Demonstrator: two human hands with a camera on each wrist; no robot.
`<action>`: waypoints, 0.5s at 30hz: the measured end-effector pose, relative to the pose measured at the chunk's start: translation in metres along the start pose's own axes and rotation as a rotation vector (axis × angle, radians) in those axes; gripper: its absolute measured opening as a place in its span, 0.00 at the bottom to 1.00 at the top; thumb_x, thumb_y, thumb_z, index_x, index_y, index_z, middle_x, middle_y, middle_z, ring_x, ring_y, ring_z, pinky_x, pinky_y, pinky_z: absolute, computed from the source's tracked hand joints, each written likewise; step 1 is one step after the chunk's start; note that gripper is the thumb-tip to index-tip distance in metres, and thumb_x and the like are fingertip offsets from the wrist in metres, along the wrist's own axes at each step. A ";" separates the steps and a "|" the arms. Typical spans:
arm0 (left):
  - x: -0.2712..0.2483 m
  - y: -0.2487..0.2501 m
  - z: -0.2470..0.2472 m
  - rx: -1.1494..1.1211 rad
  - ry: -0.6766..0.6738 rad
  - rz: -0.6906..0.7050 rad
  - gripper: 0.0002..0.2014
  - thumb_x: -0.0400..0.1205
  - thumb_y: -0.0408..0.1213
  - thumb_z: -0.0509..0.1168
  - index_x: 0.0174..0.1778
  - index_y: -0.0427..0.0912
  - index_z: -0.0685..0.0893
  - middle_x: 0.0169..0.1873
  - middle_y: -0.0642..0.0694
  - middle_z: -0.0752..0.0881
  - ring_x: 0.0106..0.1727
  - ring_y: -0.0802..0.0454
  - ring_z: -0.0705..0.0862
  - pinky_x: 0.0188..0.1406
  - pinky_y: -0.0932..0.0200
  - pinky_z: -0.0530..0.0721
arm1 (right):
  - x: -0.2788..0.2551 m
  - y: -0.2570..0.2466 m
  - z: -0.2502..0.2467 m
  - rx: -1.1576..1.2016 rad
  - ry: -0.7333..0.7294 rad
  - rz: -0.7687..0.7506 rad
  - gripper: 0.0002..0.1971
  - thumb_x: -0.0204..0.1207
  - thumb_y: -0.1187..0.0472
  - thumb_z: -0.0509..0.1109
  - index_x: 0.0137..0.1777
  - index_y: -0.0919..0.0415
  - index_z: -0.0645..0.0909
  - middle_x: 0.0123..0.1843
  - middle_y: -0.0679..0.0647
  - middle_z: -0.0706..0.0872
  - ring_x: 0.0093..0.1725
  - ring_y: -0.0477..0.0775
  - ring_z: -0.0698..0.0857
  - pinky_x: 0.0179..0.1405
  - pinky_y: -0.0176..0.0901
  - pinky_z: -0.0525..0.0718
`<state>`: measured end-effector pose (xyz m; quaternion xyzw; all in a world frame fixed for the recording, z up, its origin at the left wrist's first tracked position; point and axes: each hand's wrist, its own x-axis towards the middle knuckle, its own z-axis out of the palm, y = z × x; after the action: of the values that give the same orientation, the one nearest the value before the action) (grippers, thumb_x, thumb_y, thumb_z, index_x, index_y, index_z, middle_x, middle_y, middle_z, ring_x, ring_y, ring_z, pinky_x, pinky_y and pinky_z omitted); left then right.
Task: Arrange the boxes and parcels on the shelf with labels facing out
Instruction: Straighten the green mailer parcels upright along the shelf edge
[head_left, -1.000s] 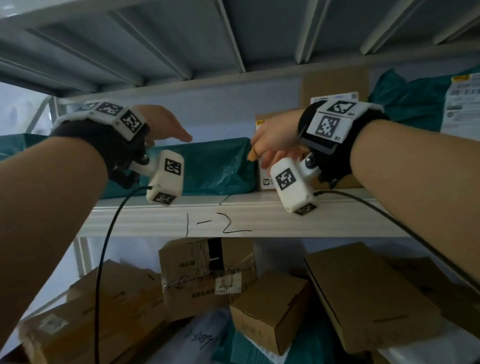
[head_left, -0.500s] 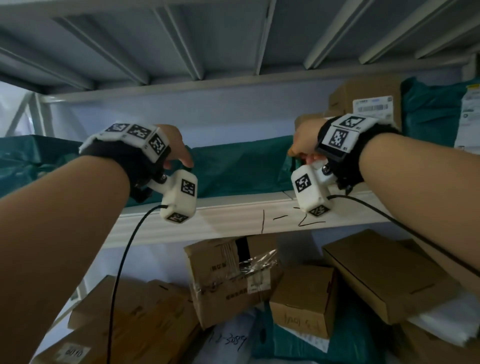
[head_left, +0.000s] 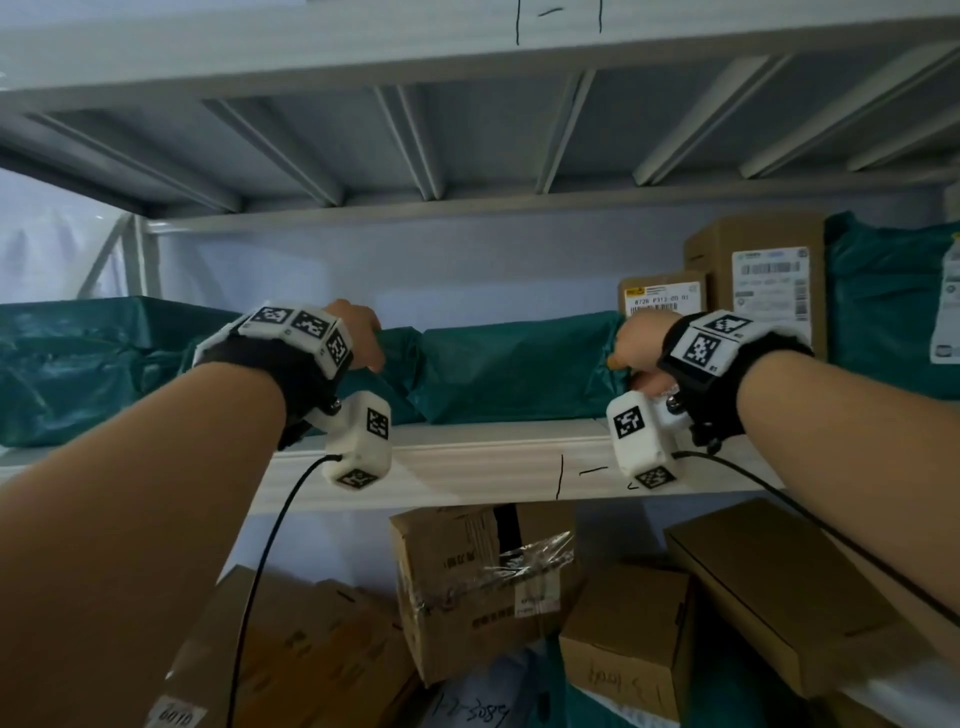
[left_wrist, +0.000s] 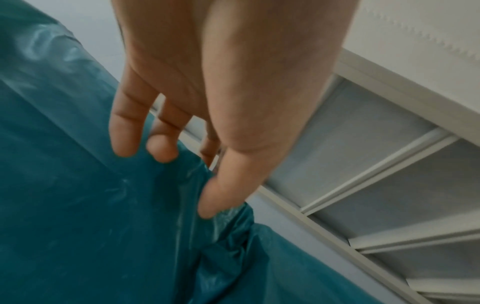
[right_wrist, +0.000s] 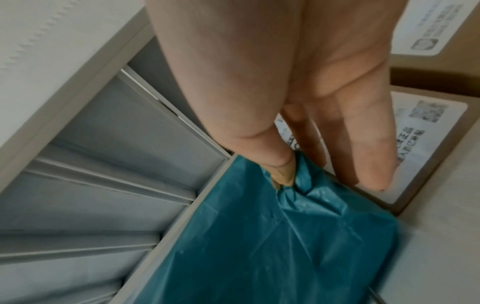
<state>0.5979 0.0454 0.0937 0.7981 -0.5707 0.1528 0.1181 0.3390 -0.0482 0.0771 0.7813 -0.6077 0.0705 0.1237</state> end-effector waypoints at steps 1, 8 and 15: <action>0.000 -0.001 -0.001 -0.007 0.001 -0.004 0.26 0.80 0.37 0.65 0.75 0.39 0.71 0.68 0.36 0.78 0.62 0.38 0.82 0.50 0.55 0.82 | -0.010 -0.002 0.001 0.064 -0.028 0.019 0.22 0.78 0.54 0.67 0.70 0.62 0.77 0.62 0.57 0.85 0.55 0.56 0.89 0.54 0.43 0.87; 0.000 -0.004 0.013 0.040 0.101 -0.064 0.29 0.74 0.43 0.71 0.68 0.40 0.70 0.65 0.37 0.71 0.58 0.34 0.82 0.47 0.50 0.81 | -0.003 0.005 0.002 0.422 -0.011 0.155 0.21 0.79 0.55 0.67 0.68 0.65 0.78 0.64 0.57 0.84 0.58 0.58 0.85 0.55 0.41 0.85; -0.005 -0.011 0.008 0.046 0.065 -0.143 0.32 0.72 0.43 0.75 0.67 0.37 0.67 0.64 0.32 0.68 0.53 0.30 0.82 0.54 0.40 0.85 | 0.000 0.012 0.005 0.656 -0.052 0.135 0.19 0.81 0.62 0.65 0.70 0.66 0.75 0.65 0.54 0.82 0.50 0.55 0.85 0.36 0.34 0.87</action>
<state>0.6074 0.0505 0.0839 0.8340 -0.5045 0.1826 0.1289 0.3268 -0.0524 0.0740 0.7391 -0.6059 0.2502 -0.1548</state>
